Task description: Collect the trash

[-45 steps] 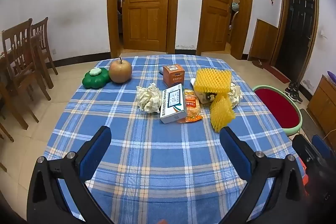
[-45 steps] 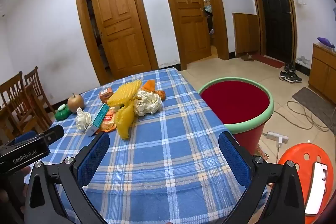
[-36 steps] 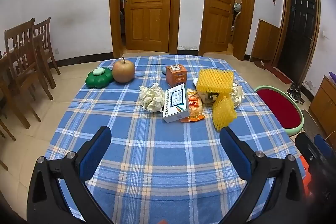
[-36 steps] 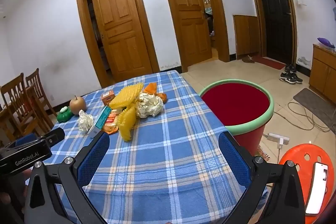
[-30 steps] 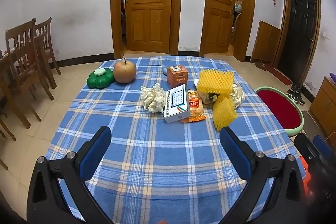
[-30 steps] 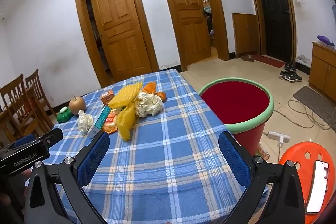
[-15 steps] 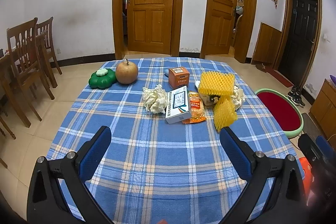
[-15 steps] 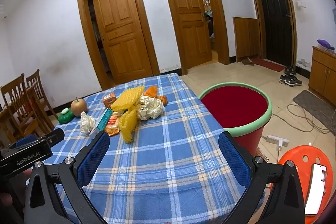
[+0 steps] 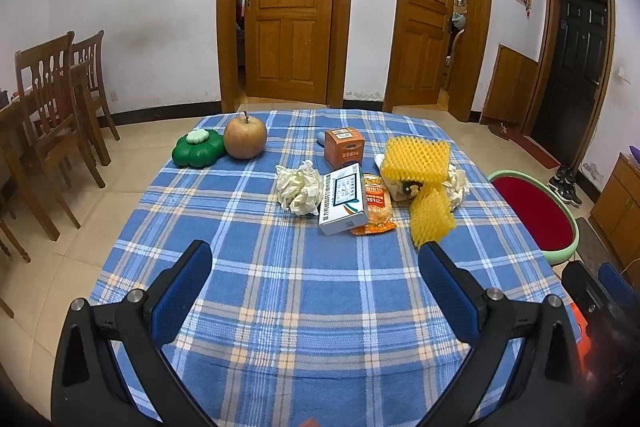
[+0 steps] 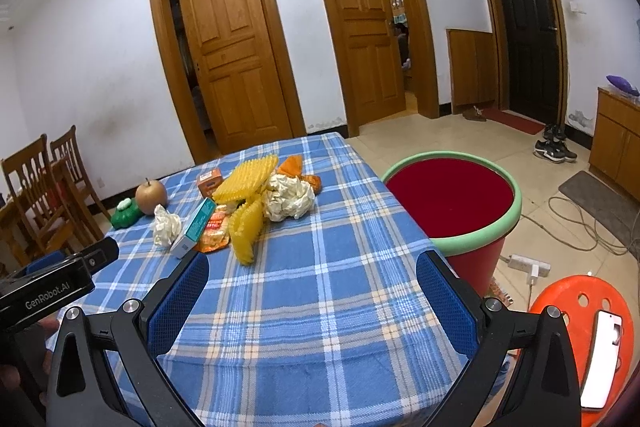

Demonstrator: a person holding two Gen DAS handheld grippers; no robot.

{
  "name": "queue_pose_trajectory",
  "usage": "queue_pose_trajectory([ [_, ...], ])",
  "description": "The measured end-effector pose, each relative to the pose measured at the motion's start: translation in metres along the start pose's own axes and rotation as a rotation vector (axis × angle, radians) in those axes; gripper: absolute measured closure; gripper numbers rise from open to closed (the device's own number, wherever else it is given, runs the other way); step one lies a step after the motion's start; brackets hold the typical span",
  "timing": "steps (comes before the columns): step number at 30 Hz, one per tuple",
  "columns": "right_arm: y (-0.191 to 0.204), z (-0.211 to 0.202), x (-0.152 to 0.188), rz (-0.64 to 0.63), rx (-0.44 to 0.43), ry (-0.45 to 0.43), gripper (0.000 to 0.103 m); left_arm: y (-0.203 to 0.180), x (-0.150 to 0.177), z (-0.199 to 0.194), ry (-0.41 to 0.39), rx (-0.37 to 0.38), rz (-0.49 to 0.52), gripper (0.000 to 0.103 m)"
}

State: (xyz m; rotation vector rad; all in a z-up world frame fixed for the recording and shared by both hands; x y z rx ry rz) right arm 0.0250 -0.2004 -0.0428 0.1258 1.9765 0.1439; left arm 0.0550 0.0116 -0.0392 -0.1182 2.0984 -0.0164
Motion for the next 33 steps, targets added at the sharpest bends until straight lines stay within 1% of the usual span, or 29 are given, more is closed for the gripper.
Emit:
queue_pose_trajectory([
  [11,-0.0055,0.0026,0.0024,0.022,0.007,0.008,0.000,-0.0022,0.0042,0.0001,0.004,-0.001,0.011,0.002],
  [33,-0.0074,0.0023,0.0045,0.024,0.008,0.012,0.000,-0.0029,0.0052,0.0004,0.004,0.000,0.011,0.002],
])
Point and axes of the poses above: each gripper's, at about its wrist camera, not at the fingertips, and z roughly the way its jaws point, y to its left, x to its underside, the point moved 8 cm from there along z, roughly the way its jaws point, and after that the axes turned 5 degrees about -y, right-handed, at the moved point
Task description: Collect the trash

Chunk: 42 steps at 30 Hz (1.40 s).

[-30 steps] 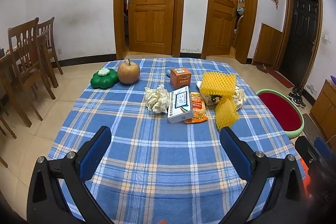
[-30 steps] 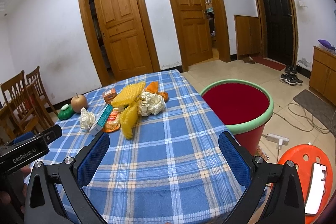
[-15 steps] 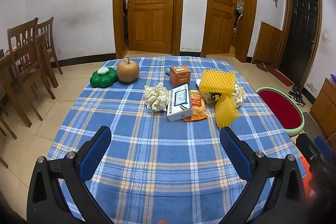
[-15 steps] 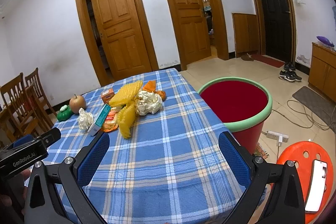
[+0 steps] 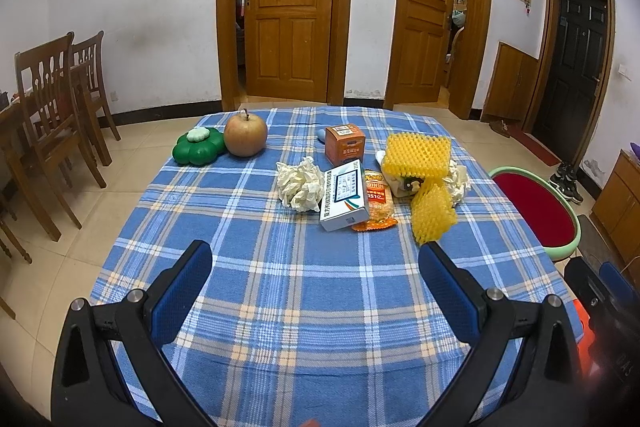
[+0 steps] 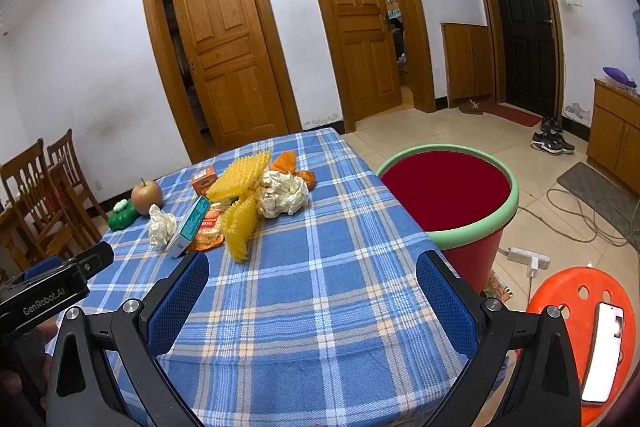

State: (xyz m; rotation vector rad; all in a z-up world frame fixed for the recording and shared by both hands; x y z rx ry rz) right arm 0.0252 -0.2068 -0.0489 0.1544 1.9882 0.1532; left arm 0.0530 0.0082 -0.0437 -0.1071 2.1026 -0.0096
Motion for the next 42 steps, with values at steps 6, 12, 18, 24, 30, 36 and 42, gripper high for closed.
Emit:
queue_pose_trajectory([
  [6,-0.001,0.001,0.001,0.002,0.003,0.004,0.000,0.000,0.000,0.000,0.001,-0.002,0.003,0.002],
  [12,-0.002,0.008,0.001,0.003,0.011,0.018,0.000,0.006,-0.001,0.004,0.006,-0.014,0.004,0.002],
  [18,-0.004,0.020,-0.001,0.004,0.019,0.041,0.000,0.015,-0.007,0.016,0.019,-0.032,0.015,0.002],
  [24,-0.003,0.037,-0.010,-0.007,0.017,0.064,0.000,0.030,-0.020,0.035,0.043,-0.059,0.023,0.002],
  [30,0.008,0.060,-0.024,-0.013,0.003,0.094,0.000,0.040,-0.036,0.061,0.059,-0.060,0.037,0.002],
  [36,0.023,0.089,-0.035,-0.004,-0.009,0.132,0.000,0.042,-0.046,0.100,0.088,-0.036,0.052,0.002],
  [42,0.036,0.123,-0.045,-0.028,0.026,0.161,0.000,0.036,-0.040,0.139,0.153,0.049,0.048,0.004],
])
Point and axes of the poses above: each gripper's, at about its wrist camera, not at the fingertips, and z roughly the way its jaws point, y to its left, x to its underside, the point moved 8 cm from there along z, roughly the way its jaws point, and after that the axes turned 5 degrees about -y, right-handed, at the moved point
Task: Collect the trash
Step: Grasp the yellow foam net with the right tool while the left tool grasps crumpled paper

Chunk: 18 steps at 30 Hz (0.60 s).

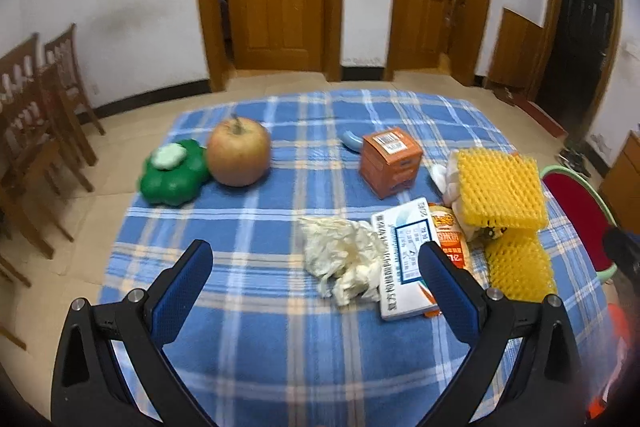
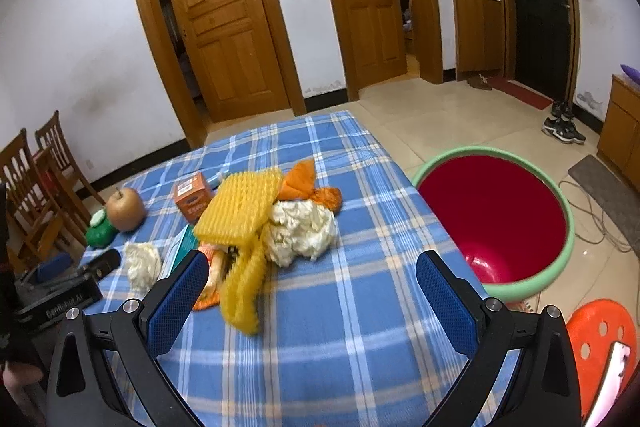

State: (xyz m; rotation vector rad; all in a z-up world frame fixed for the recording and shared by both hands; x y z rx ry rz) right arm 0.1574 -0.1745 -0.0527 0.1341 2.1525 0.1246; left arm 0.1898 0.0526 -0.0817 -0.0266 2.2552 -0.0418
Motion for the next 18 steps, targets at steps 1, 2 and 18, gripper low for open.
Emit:
queue_pose_trajectory([
  [1,0.002,0.005,-0.002,-0.003,0.002,0.003,0.000,-0.001,0.001,0.004,0.011,0.016,-0.003,0.006],
  [2,0.006,0.012,-0.004,-0.004,0.004,0.013,0.000,-0.001,0.003,0.009,0.023,0.032,-0.006,0.008],
  [18,0.049,0.072,0.004,-0.026,-0.089,0.146,0.080,0.002,0.018,0.035,0.097,0.209,-0.149,0.068],
])
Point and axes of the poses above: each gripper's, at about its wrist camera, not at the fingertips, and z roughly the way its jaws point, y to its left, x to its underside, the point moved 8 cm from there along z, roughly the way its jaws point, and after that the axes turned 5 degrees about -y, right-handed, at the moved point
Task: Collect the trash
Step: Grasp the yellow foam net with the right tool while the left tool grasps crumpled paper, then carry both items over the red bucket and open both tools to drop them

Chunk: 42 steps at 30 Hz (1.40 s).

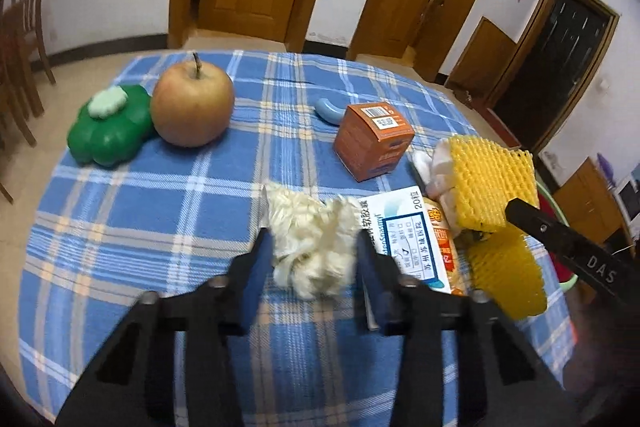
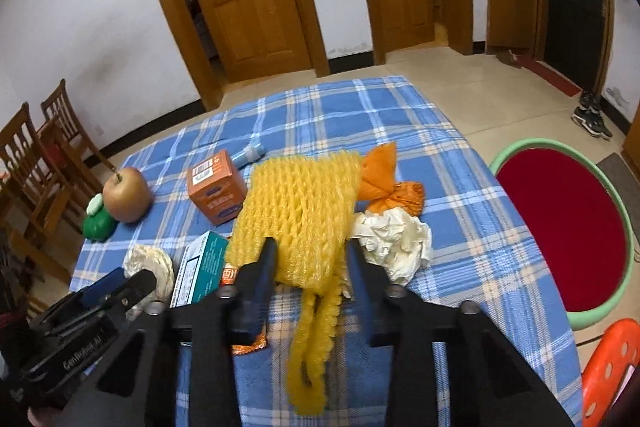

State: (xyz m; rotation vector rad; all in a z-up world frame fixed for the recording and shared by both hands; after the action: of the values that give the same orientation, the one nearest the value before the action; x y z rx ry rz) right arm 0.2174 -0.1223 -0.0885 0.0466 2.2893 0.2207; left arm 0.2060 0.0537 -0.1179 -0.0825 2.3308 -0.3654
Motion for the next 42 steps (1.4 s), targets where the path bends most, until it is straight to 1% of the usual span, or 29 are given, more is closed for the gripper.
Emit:
queue_pose_trajectory([
  [1,0.000,-0.002,0.000,0.000,-0.002,-0.010,0.087,0.000,0.000,0.000,0.003,0.009,-0.006,0.073],
  [2,0.000,-0.004,-0.001,-0.002,-0.006,-0.020,0.091,0.000,0.000,0.000,0.003,0.020,-0.015,0.076],
  [6,0.005,-0.015,-0.003,-0.016,-0.034,-0.047,0.092,-0.002,-0.002,-0.014,-0.027,0.014,-0.018,0.080],
  [10,0.008,-0.033,-0.005,-0.018,-0.062,-0.089,0.092,-0.004,-0.005,-0.032,-0.058,0.012,-0.025,0.080],
  [14,0.008,-0.049,-0.008,-0.004,-0.091,-0.114,0.092,-0.008,-0.008,-0.051,-0.092,0.006,-0.026,0.080],
  [19,0.003,-0.068,-0.010,0.023,-0.107,-0.144,0.092,-0.021,-0.012,-0.074,-0.128,0.008,-0.007,0.080],
  [24,-0.009,-0.090,-0.014,0.041,-0.098,-0.184,0.092,-0.037,-0.017,-0.089,-0.156,0.021,0.016,0.080],
  [28,-0.026,-0.108,-0.015,0.061,-0.073,-0.213,0.092,-0.057,-0.019,-0.094,-0.163,0.043,0.039,0.080],
  [34,-0.068,-0.129,-0.012,0.119,-0.027,-0.239,0.092,-0.097,-0.019,-0.096,-0.159,0.090,0.087,0.080],
  [38,-0.101,-0.138,-0.005,0.164,0.018,-0.240,0.092,-0.129,-0.019,-0.094,-0.155,0.117,0.127,0.080],
  [42,-0.135,-0.142,0.003,0.208,0.063,-0.231,0.092,-0.164,-0.016,-0.085,-0.131,0.152,0.172,0.080],
])
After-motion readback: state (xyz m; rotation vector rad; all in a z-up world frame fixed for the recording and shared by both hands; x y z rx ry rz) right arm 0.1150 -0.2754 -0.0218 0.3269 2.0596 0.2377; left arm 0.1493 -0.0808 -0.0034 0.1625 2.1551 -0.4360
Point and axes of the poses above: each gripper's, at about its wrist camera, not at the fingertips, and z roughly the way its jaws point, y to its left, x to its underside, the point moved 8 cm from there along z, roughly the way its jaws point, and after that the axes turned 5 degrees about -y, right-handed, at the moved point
